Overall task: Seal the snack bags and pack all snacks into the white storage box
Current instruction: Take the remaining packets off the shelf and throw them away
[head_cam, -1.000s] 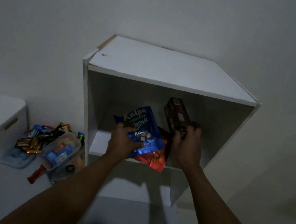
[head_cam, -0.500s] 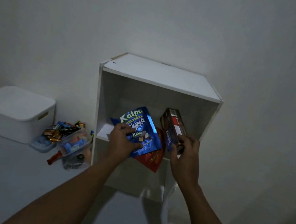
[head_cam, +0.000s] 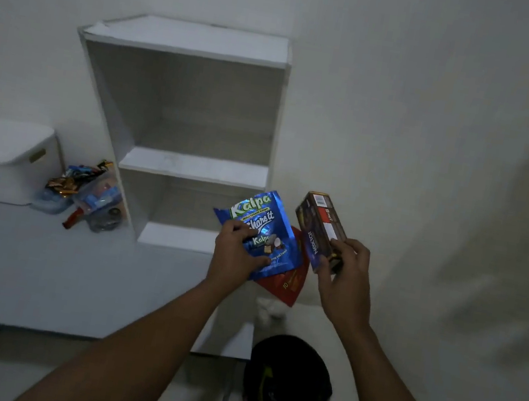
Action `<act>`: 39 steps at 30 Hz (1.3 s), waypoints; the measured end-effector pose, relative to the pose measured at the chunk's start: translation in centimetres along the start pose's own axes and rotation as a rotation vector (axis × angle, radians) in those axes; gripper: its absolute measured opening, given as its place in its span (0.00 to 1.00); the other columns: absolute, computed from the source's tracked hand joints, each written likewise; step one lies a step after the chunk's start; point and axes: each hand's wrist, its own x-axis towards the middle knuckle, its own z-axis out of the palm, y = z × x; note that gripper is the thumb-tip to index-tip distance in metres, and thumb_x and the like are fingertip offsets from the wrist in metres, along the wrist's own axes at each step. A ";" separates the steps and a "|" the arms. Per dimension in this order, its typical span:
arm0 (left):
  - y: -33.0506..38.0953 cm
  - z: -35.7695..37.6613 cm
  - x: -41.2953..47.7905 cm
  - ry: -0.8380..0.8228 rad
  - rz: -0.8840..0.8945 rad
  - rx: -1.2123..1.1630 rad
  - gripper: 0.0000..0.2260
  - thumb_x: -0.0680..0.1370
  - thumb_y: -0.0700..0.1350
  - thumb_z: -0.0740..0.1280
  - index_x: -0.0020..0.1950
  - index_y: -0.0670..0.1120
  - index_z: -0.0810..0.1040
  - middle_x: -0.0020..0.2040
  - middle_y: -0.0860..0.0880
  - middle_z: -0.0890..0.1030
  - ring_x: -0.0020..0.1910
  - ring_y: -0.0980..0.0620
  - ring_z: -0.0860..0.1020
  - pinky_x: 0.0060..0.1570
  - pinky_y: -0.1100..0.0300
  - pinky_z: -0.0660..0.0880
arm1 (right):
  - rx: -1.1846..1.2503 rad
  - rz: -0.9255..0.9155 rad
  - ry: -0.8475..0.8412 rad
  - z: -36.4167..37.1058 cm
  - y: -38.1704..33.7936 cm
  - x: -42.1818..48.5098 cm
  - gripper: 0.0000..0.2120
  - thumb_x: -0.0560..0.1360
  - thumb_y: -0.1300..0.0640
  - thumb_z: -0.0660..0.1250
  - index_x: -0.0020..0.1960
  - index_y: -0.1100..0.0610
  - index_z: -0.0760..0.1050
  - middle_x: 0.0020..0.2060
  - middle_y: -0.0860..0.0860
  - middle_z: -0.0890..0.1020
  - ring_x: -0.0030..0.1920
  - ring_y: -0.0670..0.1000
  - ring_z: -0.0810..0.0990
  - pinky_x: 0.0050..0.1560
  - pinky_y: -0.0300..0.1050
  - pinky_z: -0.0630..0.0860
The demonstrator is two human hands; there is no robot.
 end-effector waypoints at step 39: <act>-29.3 39.6 -8.1 -0.539 -0.816 0.315 0.18 0.73 0.28 0.65 0.62 0.39 0.76 0.63 0.44 0.74 0.62 0.46 0.75 0.57 0.62 0.72 | -0.203 0.697 -0.865 13.1 45.6 -16.3 0.14 0.82 0.51 0.61 0.67 0.48 0.72 0.60 0.50 0.73 0.52 0.47 0.80 0.49 0.41 0.81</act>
